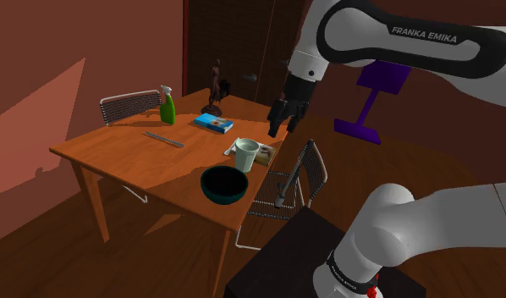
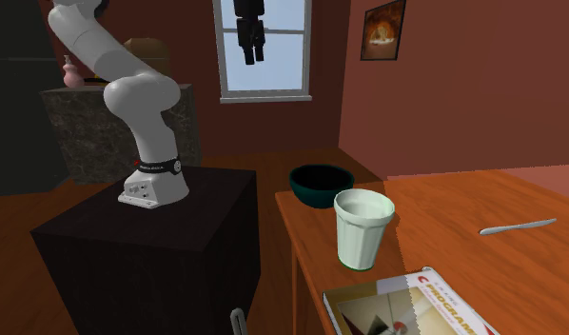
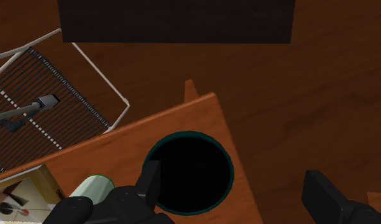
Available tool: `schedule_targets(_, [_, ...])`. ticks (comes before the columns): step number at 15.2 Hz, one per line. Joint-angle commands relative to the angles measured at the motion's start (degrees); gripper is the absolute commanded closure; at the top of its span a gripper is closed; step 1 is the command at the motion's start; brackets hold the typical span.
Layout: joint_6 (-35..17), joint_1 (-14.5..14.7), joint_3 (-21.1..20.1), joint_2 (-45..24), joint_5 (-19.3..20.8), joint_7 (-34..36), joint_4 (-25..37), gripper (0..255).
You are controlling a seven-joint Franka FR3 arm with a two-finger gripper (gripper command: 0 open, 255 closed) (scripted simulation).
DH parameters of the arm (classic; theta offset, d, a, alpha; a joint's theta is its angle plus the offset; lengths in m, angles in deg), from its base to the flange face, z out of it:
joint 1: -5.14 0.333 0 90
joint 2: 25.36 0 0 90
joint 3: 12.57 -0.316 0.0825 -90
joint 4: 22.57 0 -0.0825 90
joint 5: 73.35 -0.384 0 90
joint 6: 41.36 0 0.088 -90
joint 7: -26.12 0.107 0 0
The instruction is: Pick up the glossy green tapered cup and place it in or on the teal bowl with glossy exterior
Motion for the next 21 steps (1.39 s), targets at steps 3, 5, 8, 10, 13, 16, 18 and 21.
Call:
schedule_targets(3, [-3.0, -0.7, 1.9, -2.2, 0.6, -2.0, -0.8, 0])
schedule_targets(5, [-6.1, -1.3, 3.8, -4.6, 1.0, -4.0, -1.2, 0])
schedule_targets(8, [-10.5, -2.1, 6.6, -8.9, 1.4, -7.1, -1.3, 0])
schedule_targets(10, [-13.4, -2.5, 8.5, -12.0, 1.3, -9.2, -1.0, 0])
schedule_targets(13, [-17.4, -2.9, 11.3, -17.2, 0.8, -12.5, 0.1, 0])
schedule_targets(16, [-21.0, -3.1, 14.1, -22.8, -0.5, -16.1, 1.9, 0])
schedule_targets(18, [-23.2, -3.1, 15.9, -26.7, -1.8, -18.7, 3.5, 0])
schedule_targets(21, [-25.8, -3.1, 18.4, -33.0, -4.5, -22.8, 6.5, 0])
